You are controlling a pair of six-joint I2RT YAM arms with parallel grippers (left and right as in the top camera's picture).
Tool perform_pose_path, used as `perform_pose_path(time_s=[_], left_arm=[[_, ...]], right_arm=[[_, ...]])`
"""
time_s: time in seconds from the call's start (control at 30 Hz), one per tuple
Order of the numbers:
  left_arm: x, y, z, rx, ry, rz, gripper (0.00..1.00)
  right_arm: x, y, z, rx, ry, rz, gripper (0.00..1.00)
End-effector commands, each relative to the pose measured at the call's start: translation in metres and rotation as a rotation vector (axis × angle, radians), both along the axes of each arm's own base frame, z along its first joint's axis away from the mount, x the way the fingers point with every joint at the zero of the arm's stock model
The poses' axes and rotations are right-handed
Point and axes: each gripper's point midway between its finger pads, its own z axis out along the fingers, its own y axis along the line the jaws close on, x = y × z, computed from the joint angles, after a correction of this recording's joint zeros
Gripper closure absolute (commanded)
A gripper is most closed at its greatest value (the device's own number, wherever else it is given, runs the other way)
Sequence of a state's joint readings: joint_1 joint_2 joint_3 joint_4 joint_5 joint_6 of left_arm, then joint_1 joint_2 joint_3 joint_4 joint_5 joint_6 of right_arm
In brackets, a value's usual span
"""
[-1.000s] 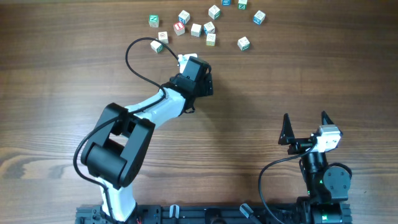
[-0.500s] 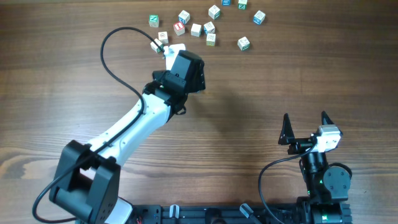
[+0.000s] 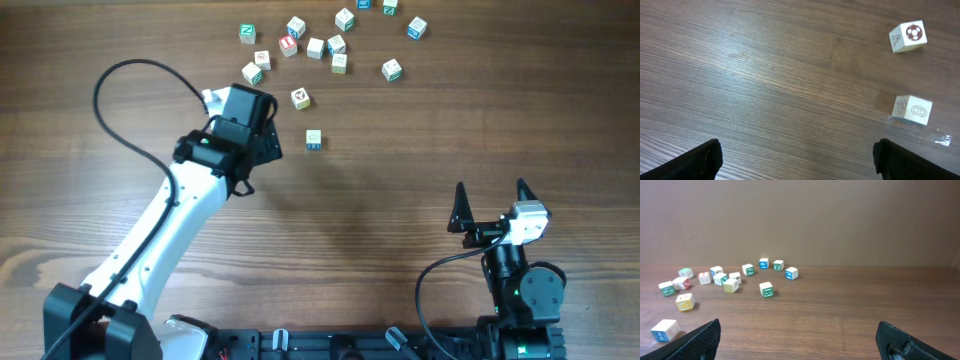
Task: Form a horizontal line
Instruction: 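Set the 8 block down and open the left gripper, then raise the left gripper aside and reach the right gripper to the pile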
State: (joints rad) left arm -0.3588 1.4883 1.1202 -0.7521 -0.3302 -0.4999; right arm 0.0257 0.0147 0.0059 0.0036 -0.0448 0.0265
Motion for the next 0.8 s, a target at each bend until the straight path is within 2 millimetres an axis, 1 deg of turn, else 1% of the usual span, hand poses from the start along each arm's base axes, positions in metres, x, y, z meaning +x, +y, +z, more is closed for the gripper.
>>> perform_pose_path(time_s=[0.0,0.07,0.1,0.17,0.2,0.23,0.27,0.3,0.33,0.37,0.4,0.47,0.53,0.6,0.67,0.7,0.77], left_arm=[[0.0,0.001,0.003,-0.104,0.005,0.019,0.0],[0.002,0.002,0.003,-0.124,0.007,0.02,0.0],[0.003,-0.001,0.003,-0.146,0.007,0.002,0.0],[0.006,-0.006,0.004,-0.174,0.002,-0.037,0.0],[0.008,-0.008,0.005,-0.183,-0.002,-0.054,0.0],[0.009,-0.009,0.006,-0.185,-0.008,-0.06,0.0],[0.01,-0.009,0.007,-0.185,-0.013,-0.062,0.0],[0.012,-0.01,0.007,-0.187,-0.018,-0.062,0.0],[0.012,-0.01,0.008,-0.188,-0.023,-0.063,0.0],[0.013,-0.011,0.008,-0.191,-0.027,-0.064,0.0],[0.015,-0.013,0.009,-0.2,-0.032,-0.069,0.0],[0.018,-0.017,0.012,-0.222,-0.047,-0.081,0.0],[0.02,-0.02,0.013,-0.232,-0.057,-0.087,0.0],[0.022,-0.02,0.014,-0.235,-0.066,-0.088,0.0],[0.024,-0.021,0.015,-0.237,-0.074,-0.088,0.0],[0.024,-0.021,0.016,-0.238,-0.077,-0.088,0.0],[0.026,-0.02,0.017,-0.241,-0.083,-0.085,0.0]], right_arm=[[-0.002,0.01,0.002,0.349,0.023,0.055,0.0],[-0.001,0.008,0.003,0.565,0.041,0.046,0.0],[-0.001,0.006,0.003,0.685,0.047,0.03,0.0],[-0.001,0.005,0.003,0.865,0.059,0.029,0.0],[-0.001,0.007,0.004,1.032,0.078,0.037,0.0],[-0.001,0.007,0.004,1.153,0.088,0.036,0.0],[-0.001,0.007,0.007,1.168,0.077,0.044,0.0],[-0.001,0.007,0.012,1.114,0.055,0.055,0.13],[-0.002,0.011,0.017,1.018,0.038,0.086,0.21],[-0.003,0.015,0.017,0.968,0.044,0.106,0.25],[-0.003,0.021,0.015,0.93,0.065,0.136,0.26],[-0.004,0.032,0.005,0.906,0.133,0.179,0.25],[-0.002,0.036,-0.003,0.909,0.179,0.185,0.24],[0.001,0.039,-0.008,0.907,0.226,0.177,0.18],[0.004,0.042,-0.005,0.87,0.257,0.187,0.15],[0.005,0.044,-0.003,0.845,0.266,0.193,0.1],[0.011,0.049,0.007,0.785,0.299,0.212,0.06]])
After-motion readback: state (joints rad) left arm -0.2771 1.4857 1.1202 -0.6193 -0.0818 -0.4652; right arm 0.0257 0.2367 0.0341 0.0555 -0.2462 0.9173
